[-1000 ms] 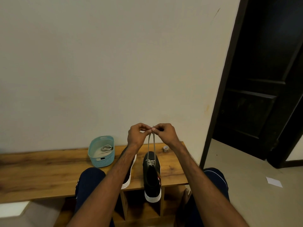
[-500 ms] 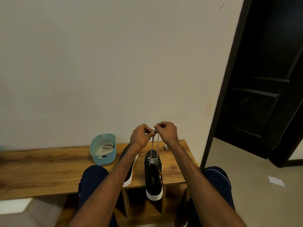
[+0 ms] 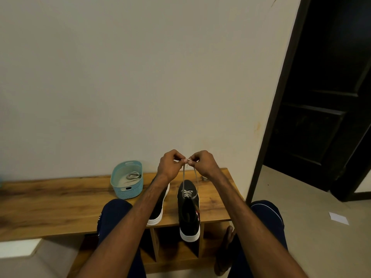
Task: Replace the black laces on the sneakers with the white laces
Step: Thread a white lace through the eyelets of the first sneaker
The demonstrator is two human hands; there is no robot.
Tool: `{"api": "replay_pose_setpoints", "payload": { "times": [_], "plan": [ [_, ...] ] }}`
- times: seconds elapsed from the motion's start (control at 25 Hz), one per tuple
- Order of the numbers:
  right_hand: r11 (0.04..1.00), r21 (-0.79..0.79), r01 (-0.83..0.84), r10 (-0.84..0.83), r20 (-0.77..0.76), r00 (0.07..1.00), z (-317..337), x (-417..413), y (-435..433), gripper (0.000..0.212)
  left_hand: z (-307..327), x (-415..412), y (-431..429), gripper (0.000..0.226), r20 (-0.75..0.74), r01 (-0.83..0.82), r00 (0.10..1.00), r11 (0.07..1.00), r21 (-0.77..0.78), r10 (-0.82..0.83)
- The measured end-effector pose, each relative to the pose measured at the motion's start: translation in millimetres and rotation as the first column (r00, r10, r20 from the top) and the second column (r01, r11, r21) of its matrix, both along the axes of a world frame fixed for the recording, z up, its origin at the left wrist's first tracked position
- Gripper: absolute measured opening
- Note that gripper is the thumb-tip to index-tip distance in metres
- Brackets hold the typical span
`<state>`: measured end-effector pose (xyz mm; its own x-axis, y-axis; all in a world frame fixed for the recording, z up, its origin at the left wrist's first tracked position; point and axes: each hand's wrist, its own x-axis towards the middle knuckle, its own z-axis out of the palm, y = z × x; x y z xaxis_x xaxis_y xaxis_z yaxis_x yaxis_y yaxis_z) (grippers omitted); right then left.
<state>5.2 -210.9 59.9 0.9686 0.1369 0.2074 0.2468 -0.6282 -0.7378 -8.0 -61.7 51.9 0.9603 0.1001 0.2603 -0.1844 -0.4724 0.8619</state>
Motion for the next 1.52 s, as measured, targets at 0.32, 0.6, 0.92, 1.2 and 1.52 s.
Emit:
{"api": "replay_pose_setpoints", "payload": {
  "times": [0.32, 0.6, 0.92, 1.2, 1.52],
  "plan": [
    [0.991, -0.131, 0.033, -0.014, 0.142, 0.990, -8, -3, 3, 0.013, -1, -3, -10, 0.007, -0.119, -0.087, 0.992, 0.945, -0.315, 0.051],
    [0.998, -0.047, 0.032, -0.015, 0.326, 0.945, -14, 1, 2, 0.019, 4, -3, -12, 0.011, -0.229, -0.110, 0.974, 0.878, -0.466, 0.001],
    [0.815, 0.572, 0.092, -0.163, 0.073, 0.984, -27, 11, 13, 0.016, -15, 8, -25, 0.023, -0.225, -0.108, 0.972, 0.736, -0.668, -0.061],
    [0.585, 0.779, 0.227, -0.236, -0.104, 0.966, -47, 28, -4, 0.020, -47, 22, -5, 0.022, -0.261, -0.247, 0.963, 0.583, -0.774, 0.061],
    [0.013, 0.903, 0.430, -0.055, -0.428, 0.902, -84, 56, -49, 0.021, -95, 55, 55, 0.021, -0.316, -0.315, 0.947, -0.021, -0.949, 0.067]
  ]
}}
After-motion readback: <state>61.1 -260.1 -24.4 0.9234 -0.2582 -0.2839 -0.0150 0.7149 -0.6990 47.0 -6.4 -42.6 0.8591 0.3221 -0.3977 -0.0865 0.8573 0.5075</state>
